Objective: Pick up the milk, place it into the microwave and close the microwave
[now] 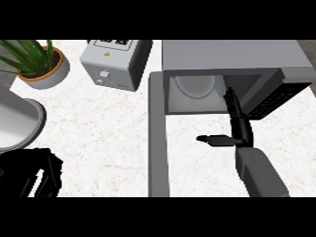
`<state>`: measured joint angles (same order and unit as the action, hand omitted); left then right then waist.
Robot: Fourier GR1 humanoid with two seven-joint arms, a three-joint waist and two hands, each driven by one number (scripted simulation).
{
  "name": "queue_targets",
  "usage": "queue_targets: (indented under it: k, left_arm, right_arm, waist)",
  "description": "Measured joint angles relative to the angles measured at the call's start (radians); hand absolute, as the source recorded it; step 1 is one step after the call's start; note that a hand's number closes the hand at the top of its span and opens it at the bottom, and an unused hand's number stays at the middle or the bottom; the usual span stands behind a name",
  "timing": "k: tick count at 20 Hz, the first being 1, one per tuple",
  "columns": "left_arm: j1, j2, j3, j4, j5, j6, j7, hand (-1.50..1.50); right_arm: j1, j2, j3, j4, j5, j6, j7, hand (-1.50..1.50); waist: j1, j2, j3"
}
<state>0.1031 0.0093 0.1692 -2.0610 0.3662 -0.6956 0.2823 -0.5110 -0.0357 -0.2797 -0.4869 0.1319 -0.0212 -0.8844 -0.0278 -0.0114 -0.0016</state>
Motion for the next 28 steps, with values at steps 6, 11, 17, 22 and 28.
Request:
queue_targets:
  k: [6, 11, 17, 22, 28]
  left_arm:
    - [-0.062, -0.007, -0.129, 0.072, -0.15, 0.058, -0.084, 1.5]
    - [-0.131, -0.009, -0.274, 0.177, -0.287, 0.119, -0.167, 1.5]
    - [-0.227, -0.009, -0.451, 0.375, -0.437, 0.221, -0.266, 1.5]
    - [-0.304, -0.006, -0.586, 0.587, -0.516, 0.382, -0.385, 1.5]
    - [-0.402, -0.006, -0.731, 0.853, -0.502, 0.641, -0.586, 1.5]
  right_arm:
    - [0.233, 0.008, 0.056, -0.255, -0.016, 0.049, 0.047, -1.5]
    - [0.432, 0.001, 0.097, -0.473, -0.029, 0.095, 0.078, -1.5]
    - [0.629, -0.032, 0.121, -0.715, -0.062, 0.162, 0.106, -1.5]
    - [0.763, -0.065, 0.144, -0.895, -0.067, 0.205, 0.117, -1.5]
    - [0.856, -0.092, 0.156, -1.095, -0.147, 0.302, 0.169, -1.5]
  waist:
    - [-0.011, 0.001, -0.001]
    - [-0.013, 0.004, -0.001]
    - [-0.013, 0.008, -0.001]
    - [-0.013, 0.009, -0.001]
    - [-0.02, 0.013, -0.001]
